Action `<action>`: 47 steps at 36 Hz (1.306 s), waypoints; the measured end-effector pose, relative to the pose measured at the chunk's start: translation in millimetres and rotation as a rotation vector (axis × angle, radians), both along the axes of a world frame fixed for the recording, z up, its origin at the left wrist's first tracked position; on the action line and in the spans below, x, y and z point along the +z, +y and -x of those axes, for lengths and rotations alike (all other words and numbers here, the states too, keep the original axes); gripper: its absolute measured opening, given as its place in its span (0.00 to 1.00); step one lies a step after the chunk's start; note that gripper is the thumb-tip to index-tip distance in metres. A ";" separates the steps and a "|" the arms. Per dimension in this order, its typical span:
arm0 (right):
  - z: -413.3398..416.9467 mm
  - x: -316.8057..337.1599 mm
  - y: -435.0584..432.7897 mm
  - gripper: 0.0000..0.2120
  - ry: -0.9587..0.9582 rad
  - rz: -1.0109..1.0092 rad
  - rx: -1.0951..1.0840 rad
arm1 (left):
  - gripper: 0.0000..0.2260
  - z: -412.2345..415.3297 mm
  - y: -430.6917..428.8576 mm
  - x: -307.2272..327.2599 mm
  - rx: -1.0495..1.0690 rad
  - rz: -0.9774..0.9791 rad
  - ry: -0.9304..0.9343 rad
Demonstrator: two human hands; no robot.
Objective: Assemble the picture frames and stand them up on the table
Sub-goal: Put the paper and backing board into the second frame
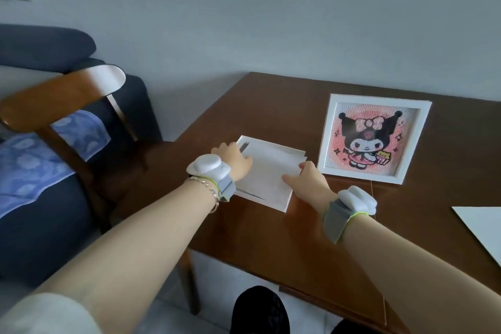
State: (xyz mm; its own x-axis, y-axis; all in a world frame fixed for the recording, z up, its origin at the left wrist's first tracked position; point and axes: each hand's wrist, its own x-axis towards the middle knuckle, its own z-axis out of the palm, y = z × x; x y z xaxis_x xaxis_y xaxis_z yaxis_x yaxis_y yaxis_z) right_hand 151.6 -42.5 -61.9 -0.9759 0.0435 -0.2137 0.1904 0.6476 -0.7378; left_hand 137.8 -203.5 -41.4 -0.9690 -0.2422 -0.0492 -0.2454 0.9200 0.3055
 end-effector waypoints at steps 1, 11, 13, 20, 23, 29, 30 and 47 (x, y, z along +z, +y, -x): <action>-0.8 0.7 -0.7 0.29 -0.003 0.001 0.009 | 0.20 1.2 -0.7 -2.7 0.024 -0.057 -0.039; -3.4 4.6 16.8 0.27 -0.012 -0.117 -0.020 | 0.18 -10.1 -12.5 -1.4 0.092 -0.275 -0.209; -6.9 2.2 28.4 0.25 -0.041 -0.196 -0.001 | 0.16 -14.1 -16.8 -3.2 0.083 -0.388 -0.326; -17.8 -5.8 72.7 0.23 -0.096 -0.367 0.023 | 0.17 -27.9 4.9 -15.3 -0.070 -0.507 -0.579; -24.0 -6.6 89.6 0.29 -0.118 -0.420 0.008 | 0.14 -31.0 22.1 -19.2 -0.111 -0.538 -0.569; -34.0 -6.3 116.0 0.26 -0.100 -0.366 -0.029 | 0.11 -38.5 47.6 -18.3 -0.167 -0.501 -0.471; -34.8 -6.2 118.6 0.26 -0.096 -0.350 -0.040 | 0.12 -39.2 50.0 -18.4 -0.173 -0.492 -0.451; -31.9 -1.8 126.1 0.10 0.133 -0.160 -0.196 | 0.11 -42.3 63.8 -15.7 -0.184 -0.455 -0.306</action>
